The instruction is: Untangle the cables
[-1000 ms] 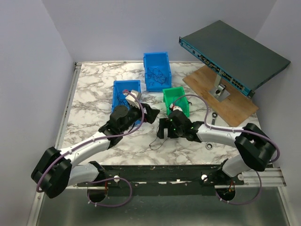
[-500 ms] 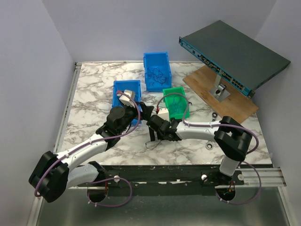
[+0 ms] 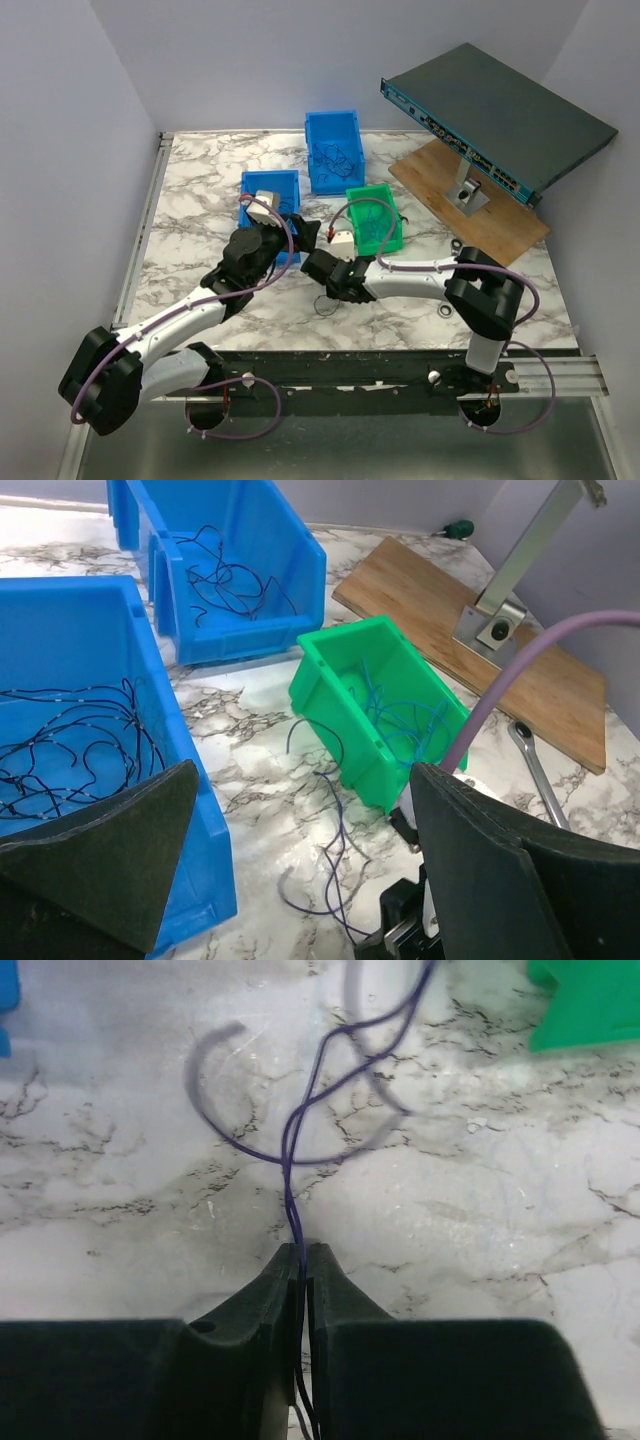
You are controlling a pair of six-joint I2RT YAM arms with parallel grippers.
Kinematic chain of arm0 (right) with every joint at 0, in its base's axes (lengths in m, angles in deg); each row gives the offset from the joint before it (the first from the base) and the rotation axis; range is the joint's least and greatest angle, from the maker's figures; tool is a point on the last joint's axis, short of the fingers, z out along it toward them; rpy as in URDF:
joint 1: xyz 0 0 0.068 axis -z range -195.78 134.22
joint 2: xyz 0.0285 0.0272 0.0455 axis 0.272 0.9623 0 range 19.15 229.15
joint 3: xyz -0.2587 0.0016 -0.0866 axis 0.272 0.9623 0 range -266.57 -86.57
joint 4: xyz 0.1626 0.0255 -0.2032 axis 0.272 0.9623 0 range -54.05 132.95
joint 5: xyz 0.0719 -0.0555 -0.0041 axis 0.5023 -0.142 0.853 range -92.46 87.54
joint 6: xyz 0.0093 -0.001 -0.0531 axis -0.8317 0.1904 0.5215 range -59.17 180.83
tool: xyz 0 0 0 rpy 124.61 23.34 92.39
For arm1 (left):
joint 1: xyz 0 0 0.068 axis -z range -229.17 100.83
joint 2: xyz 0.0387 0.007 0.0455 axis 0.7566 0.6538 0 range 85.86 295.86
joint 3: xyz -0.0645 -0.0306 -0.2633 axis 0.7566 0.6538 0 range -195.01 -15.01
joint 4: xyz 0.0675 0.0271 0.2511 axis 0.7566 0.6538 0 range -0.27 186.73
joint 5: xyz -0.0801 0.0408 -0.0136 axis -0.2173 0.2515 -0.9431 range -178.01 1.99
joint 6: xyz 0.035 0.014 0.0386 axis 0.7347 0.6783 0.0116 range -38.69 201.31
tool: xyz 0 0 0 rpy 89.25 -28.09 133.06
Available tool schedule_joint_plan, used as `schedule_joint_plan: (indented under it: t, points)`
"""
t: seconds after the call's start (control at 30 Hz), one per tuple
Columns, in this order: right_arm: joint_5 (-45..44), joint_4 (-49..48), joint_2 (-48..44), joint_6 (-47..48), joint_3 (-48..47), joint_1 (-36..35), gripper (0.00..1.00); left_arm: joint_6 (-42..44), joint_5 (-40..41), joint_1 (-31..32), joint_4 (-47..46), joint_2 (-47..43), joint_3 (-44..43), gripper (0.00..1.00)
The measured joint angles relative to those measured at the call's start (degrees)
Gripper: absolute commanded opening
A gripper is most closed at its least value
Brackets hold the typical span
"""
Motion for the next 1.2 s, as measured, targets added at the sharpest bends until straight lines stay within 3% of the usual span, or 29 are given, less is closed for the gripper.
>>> schedule_joint_plan:
  t: [0.23,0.5,0.97,1.2]
  points:
    - [0.44,0.33,-5.73,2.36,5.07,0.15,0.01,-0.15,-0.02,0.15,0.90,0.00,0.31,0.90]
    - [2.75,0.94,-22.01,6.47,5.62,0.31,0.01,-0.17,-0.04,0.15,0.87,0.35,0.31,0.90]
    - [-1.07,7.32,-25.70,14.60,-13.49,1.55,0.01,-0.17,-0.07,0.15,0.92,1.38,0.31,0.90]
    - [-0.44,8.63,-19.89,20.06,-23.82,9.57,0.01,-0.35,1.09,0.15,1.05,0.59,0.81,0.89]
